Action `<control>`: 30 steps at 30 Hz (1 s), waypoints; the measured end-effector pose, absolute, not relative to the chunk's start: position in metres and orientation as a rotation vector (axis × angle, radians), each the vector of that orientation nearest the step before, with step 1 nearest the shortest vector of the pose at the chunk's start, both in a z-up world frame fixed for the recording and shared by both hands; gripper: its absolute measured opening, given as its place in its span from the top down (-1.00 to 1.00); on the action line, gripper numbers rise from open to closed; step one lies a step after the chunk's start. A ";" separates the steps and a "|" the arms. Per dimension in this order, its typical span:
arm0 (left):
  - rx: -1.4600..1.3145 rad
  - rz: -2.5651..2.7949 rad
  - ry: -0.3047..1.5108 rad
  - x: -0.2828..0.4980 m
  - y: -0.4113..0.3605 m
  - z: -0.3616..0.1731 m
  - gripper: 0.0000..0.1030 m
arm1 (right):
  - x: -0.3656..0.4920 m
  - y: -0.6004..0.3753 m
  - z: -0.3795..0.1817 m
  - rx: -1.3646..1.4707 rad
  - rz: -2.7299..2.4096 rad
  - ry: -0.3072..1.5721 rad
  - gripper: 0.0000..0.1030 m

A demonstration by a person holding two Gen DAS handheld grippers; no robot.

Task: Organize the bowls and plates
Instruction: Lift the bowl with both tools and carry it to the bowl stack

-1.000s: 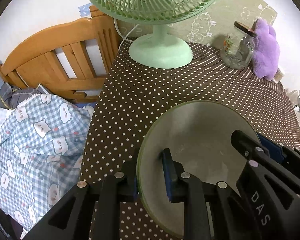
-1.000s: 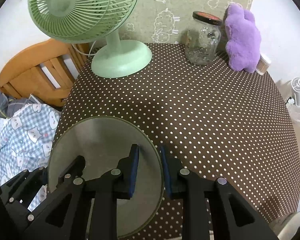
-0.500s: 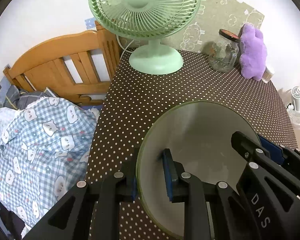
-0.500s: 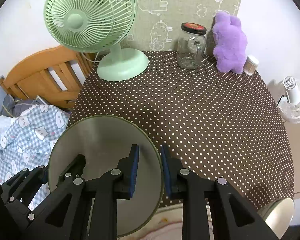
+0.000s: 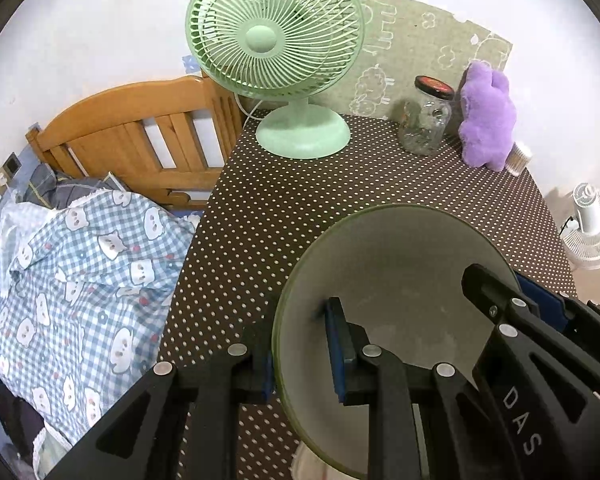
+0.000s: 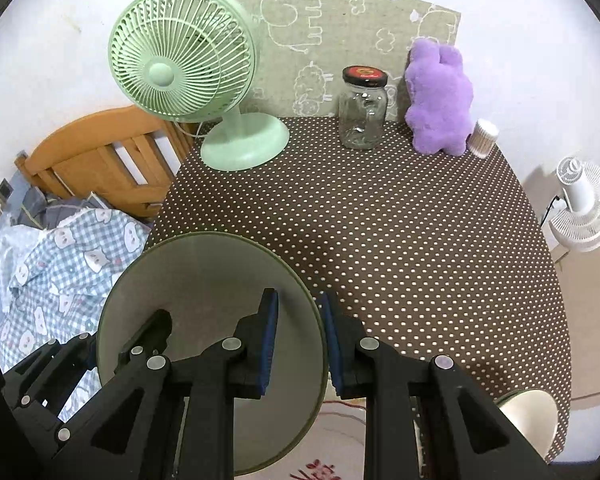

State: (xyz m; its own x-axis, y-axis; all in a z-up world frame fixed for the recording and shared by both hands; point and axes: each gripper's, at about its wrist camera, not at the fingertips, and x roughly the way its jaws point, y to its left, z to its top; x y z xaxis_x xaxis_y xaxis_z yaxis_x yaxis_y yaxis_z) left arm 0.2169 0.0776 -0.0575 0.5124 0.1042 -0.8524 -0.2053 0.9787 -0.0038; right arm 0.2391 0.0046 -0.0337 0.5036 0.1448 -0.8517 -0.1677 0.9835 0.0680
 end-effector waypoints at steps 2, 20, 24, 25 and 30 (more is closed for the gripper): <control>-0.112 0.191 1.013 0.214 0.072 -0.054 0.63 | 0.236 -0.003 -0.029 -0.026 0.194 1.020 0.49; -0.101 0.185 0.979 0.192 -0.012 -0.034 0.64 | 0.208 -0.095 -0.010 -0.013 0.199 1.008 0.49; -0.102 0.180 0.981 0.189 -0.032 -0.033 0.64 | 0.205 -0.115 -0.009 -0.014 0.195 1.010 0.49; -0.101 0.178 0.981 0.189 -0.037 -0.033 0.64 | 0.204 -0.121 -0.009 -0.014 0.194 1.009 0.49; -0.100 0.170 0.982 0.187 -0.063 -0.033 0.64 | 0.200 -0.147 -0.008 -0.012 0.183 1.009 0.49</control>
